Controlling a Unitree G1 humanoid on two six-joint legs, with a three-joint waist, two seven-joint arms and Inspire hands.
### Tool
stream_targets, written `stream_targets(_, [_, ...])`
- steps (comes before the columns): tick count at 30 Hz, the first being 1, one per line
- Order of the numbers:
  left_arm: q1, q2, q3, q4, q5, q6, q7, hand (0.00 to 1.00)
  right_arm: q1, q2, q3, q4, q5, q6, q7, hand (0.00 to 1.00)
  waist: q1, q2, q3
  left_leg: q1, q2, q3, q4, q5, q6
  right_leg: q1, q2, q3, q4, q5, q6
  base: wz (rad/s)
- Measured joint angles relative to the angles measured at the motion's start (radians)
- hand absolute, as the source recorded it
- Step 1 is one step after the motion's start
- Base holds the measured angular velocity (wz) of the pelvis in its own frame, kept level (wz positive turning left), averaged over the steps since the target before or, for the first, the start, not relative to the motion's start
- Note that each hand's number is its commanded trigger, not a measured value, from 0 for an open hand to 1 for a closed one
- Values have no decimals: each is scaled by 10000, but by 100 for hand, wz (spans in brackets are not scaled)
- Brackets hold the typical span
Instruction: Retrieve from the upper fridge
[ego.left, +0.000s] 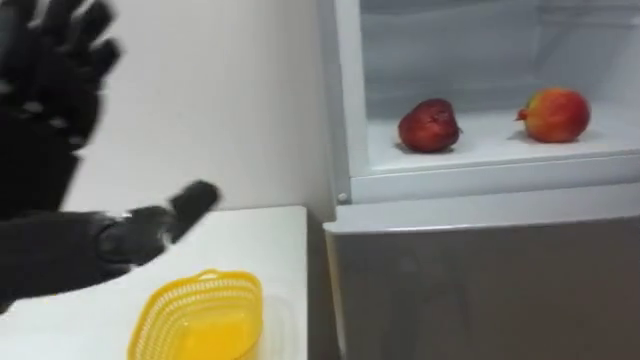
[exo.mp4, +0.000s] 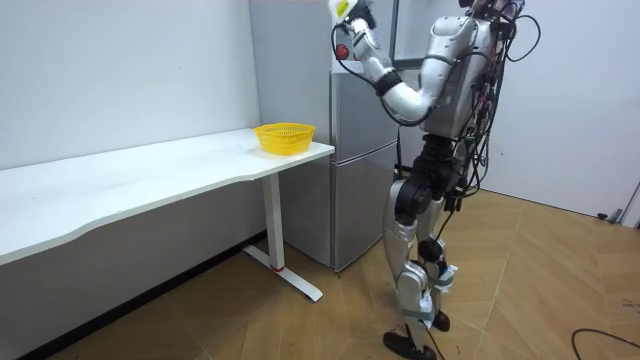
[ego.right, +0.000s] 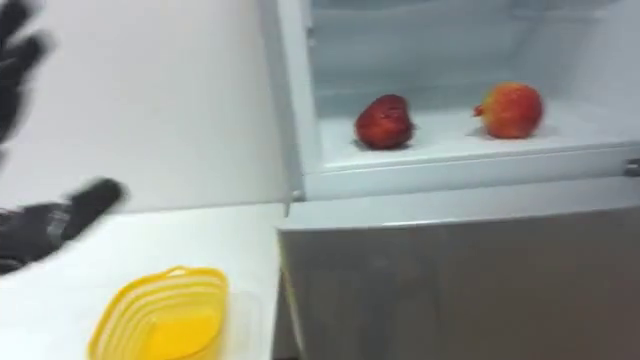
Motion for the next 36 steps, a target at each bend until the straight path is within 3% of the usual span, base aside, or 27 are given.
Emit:
stream_targets(2, [604, -18, 402, 726, 681, 63, 818, 0, 125, -3, -4, -68, -22, 12, -47, 0, 220, 14, 35, -35, -58, -244, 88, -1, 3, 129, -42, -194, -17, -15, 23, 36])
stream_targets(5, [1713, -360, 1040, 1853, 740, 78, 2025, 0, 148, -1, -15, -375, -7, 143, -80, 0, 300, 32, 81, -68, -139, -535, 136, -5, 8, 270, -141, -402, -122, -106, 64, 32])
stream_targets(6, [2032, -434, 1146, 2496, 505, 79, 2462, 0, 145, -2, -18, -473, 30, 205, -80, 0, 427, 83, 57, -83, -160, -638, 132, -5, 9, 269, -173, -452, -118, -129, 66, 19])
stream_targets(8, [2463, -481, 1153, 3512, 126, 109, 3105, 0, 204, -1, -14, -688, 73, 239, -74, 0, 497, 52, 87, -135, -191, -777, 131, -5, 9, 266, -198, -576, -103, -166, 77, 21])
stream_targets(9, [2652, -555, 1157, 4307, 90, 114, 3422, 0, 301, -2, -16, -968, 73, 352, -73, 0, 540, 121, 42, -162, -205, -799, 131, -5, 9, 250, -203, -580, -95, -191, 88, 20])
stream_targets(15, [3032, -1343, 1215, 8256, -489, 360, 4521, 0, 383, 41, -17, -1182, 64, 623, 57, 0, 700, 83, -3, -213, -215, -874, 137, -5, 10, 259, -221, -722, -117, -201, 75, 4])
stream_targets(17, [3034, -1450, 1132, 9150, -680, 318, 4670, 0, 428, 20, -33, -1175, 80, 640, 129, 0, 762, -2, 14, -207, -215, -870, 126, -4, 9, 267, -220, -723, -110, -204, 71, 3])
stream_targets(22, [2964, -1482, -46, 12725, -841, 393, 4464, 0, 446, 49, -41, -1040, 56, 747, 413, 0, 627, -43, 32, -141, -251, -918, 130, -5, 10, 395, -285, -841, -133, -231, 99, 4])
stream_targets(24, [2852, -1493, -669, 14255, -501, 665, 3894, 0, 427, 53, -25, -994, 8, 859, 589, 0, 500, -96, 30, -73, -242, -847, 112, -25, 40, 426, -286, -799, -115, -259, 113, -2])
stream_targets(26, [2816, -1493, -1095, 15013, -8, 876, 3435, 0, 323, 54, -20, -942, 13, 866, 662, 0, 402, -175, 39, -83, -242, -855, 128, -27, 44, 426, -289, -826, -109, -259, 113, 2])
stream_targets(31, [2547, -1545, -2356, 15291, 2149, 1177, 2427, 0, 210, 63, 125, -834, -227, 863, 683, 0, 119, -299, 43, -110, -237, -812, 153, -27, 45, 439, -288, -809, -75, -256, 111, 2])
stream_targets(34, [1959, -1519, -3304, 15281, 3405, 1229, 2101, 0, 40, 75, 584, -809, -241, 862, 685, 0, -183, -304, 48, -110, -238, -780, 108, -26, 46, 412, -287, -794, -74, -262, 121, 0])
stream_targets(36, [1560, -1512, -3823, 15214, 4312, 1252, 1761, 0, -43, 122, 818, -886, -262, 852, 660, 0, -361, -333, 44, -16, -219, -584, -3, -17, 59, 355, -258, -562, 3, -278, 127, -24])
